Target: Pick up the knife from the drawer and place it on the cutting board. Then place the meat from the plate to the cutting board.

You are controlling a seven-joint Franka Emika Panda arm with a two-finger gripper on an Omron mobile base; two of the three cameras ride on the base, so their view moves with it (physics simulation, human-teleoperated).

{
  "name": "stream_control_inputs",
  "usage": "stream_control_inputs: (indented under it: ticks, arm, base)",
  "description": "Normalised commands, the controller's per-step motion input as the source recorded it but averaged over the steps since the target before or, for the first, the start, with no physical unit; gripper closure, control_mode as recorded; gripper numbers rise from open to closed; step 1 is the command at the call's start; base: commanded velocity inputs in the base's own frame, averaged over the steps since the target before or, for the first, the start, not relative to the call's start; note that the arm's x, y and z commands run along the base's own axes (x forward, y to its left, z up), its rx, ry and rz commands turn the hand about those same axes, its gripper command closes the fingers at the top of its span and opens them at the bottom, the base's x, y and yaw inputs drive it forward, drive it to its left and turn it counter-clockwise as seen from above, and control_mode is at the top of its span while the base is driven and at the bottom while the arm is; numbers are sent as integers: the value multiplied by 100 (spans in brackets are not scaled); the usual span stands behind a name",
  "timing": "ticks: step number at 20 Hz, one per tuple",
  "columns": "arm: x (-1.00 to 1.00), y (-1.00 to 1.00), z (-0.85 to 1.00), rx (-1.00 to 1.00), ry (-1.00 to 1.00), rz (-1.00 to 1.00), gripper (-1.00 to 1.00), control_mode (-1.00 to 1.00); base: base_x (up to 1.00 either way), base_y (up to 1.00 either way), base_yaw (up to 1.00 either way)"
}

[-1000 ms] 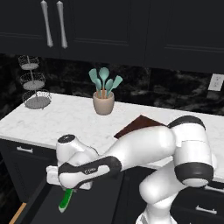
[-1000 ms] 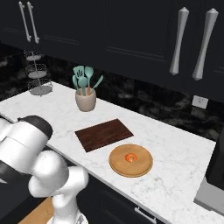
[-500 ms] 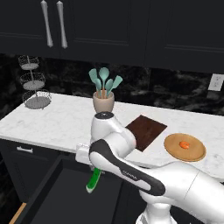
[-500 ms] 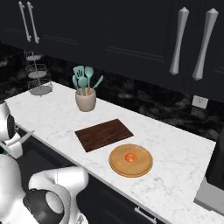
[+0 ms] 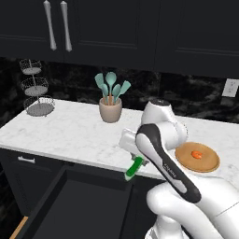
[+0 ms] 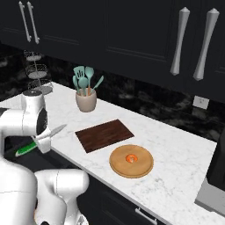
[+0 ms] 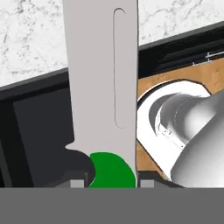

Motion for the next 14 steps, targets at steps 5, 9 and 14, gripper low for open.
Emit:
stream_control_inputs:
  ticks: [5, 9, 14]
  arm:
    - [98, -93, -8, 1, 20, -15, 100, -100]
    - [84, -49, -29, 0, 9, -11, 100, -100]
    - [97, -20, -15, 0, 6, -2, 100, -100]
  base:
    - [0, 0, 0]
    - [0, 0, 0]
    - [0, 0, 0]
